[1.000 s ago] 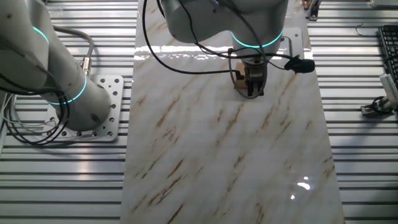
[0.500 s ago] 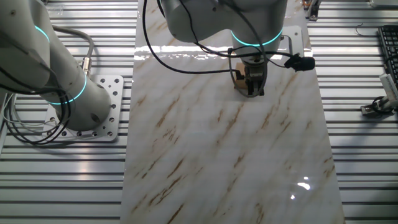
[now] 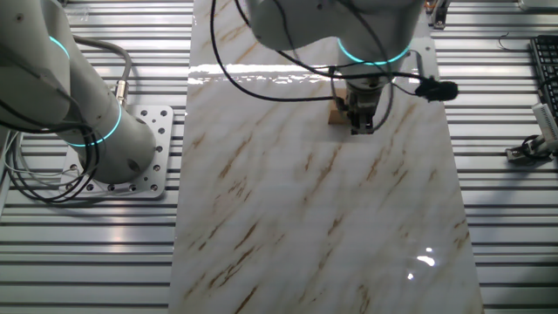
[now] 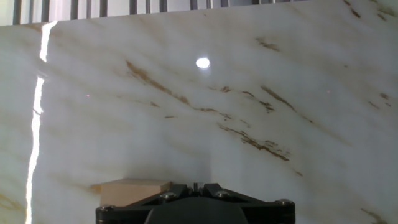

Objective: Approach and touch the side of the small block

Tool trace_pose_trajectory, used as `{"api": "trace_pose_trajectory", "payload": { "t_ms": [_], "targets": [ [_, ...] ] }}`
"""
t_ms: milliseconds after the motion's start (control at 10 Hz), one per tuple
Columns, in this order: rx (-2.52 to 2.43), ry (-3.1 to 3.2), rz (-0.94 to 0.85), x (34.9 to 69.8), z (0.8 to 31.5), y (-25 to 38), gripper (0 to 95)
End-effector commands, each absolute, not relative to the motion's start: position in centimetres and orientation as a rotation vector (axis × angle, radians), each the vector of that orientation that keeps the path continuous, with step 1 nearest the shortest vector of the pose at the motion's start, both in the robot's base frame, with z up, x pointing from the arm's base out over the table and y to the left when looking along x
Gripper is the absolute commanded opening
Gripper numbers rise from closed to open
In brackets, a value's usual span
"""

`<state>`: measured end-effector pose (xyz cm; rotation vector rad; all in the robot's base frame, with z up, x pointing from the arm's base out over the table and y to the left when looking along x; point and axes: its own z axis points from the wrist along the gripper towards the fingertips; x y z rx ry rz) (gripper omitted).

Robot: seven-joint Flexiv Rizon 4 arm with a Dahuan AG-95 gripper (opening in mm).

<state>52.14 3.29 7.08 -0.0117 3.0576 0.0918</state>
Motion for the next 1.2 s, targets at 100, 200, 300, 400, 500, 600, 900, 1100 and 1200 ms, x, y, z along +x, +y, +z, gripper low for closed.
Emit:
{"api": "trace_pose_trajectory", "payload": {
  "t_ms": [100,200,300,400,500,600,900,1100,1200],
  "targets": [
    [-0.070,3.078,0.040,52.01,7.14,3.24,0.0],
    [-0.088,3.095,0.035,52.01,7.14,3.24,0.0],
    [-0.103,3.111,0.035,52.01,7.14,3.24,0.0],
    [-0.108,3.116,0.035,52.01,7.14,3.24,0.0],
    [-0.127,3.134,0.030,52.01,7.14,3.24,0.0],
    [-0.133,3.143,0.022,52.01,7.14,3.24,0.0],
    [-0.132,3.167,-0.056,52.01,7.14,3.24,0.0],
    [-0.126,3.170,-0.045,52.01,7.14,3.24,0.0],
    [-0.125,3.169,-0.035,52.01,7.14,3.24,0.0]
  ]
}}
